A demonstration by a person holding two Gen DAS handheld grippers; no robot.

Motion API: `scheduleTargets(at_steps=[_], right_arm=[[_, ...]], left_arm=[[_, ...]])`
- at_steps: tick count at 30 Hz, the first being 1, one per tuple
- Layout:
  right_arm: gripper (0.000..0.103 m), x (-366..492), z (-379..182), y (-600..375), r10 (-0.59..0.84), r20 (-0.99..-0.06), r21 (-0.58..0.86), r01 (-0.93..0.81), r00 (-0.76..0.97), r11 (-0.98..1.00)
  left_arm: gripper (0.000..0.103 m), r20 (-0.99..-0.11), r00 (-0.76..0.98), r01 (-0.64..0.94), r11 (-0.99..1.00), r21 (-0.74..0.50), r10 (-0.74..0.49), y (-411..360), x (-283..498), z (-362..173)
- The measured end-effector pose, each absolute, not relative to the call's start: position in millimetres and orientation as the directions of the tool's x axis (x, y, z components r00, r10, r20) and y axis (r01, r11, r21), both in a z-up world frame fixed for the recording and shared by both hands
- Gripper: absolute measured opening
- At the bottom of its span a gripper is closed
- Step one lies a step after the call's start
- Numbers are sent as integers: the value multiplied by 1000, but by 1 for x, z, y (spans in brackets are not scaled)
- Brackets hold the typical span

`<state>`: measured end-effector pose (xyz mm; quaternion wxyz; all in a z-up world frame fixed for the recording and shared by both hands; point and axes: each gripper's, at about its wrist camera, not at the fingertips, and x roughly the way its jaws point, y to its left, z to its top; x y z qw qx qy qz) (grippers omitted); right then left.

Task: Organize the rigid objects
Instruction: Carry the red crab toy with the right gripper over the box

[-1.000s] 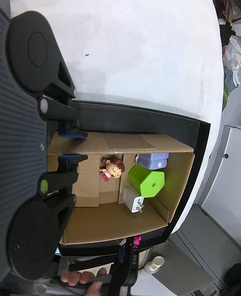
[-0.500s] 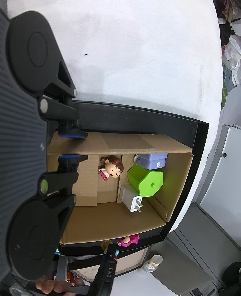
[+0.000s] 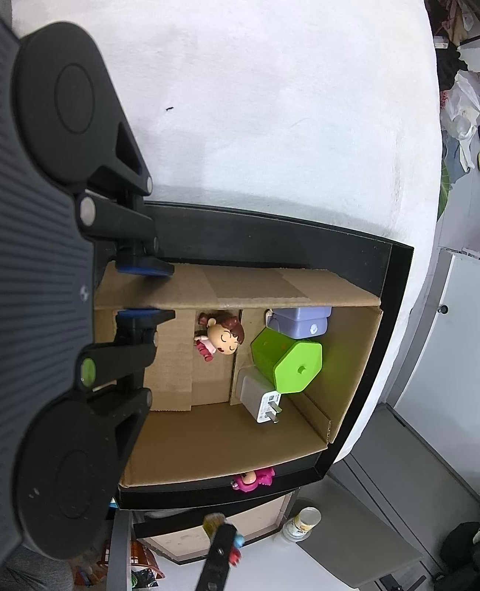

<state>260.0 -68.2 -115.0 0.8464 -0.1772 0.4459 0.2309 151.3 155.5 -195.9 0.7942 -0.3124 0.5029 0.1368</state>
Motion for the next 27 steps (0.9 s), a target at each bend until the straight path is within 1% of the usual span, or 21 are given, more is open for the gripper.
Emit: scheduleTargets(at_steps=[12, 27], right_arm=[[39, 240, -87, -47, 279, -804, -111, -593, 525, 797], [39, 213, -80, -10, 352, -797, -83, -665, 491, 742]], left_arm=[[16, -883, 460, -540, 760, -363, -95, 156, 151, -196], [16, -881, 463, -544, 754, -367, -95, 157, 150, -195]])
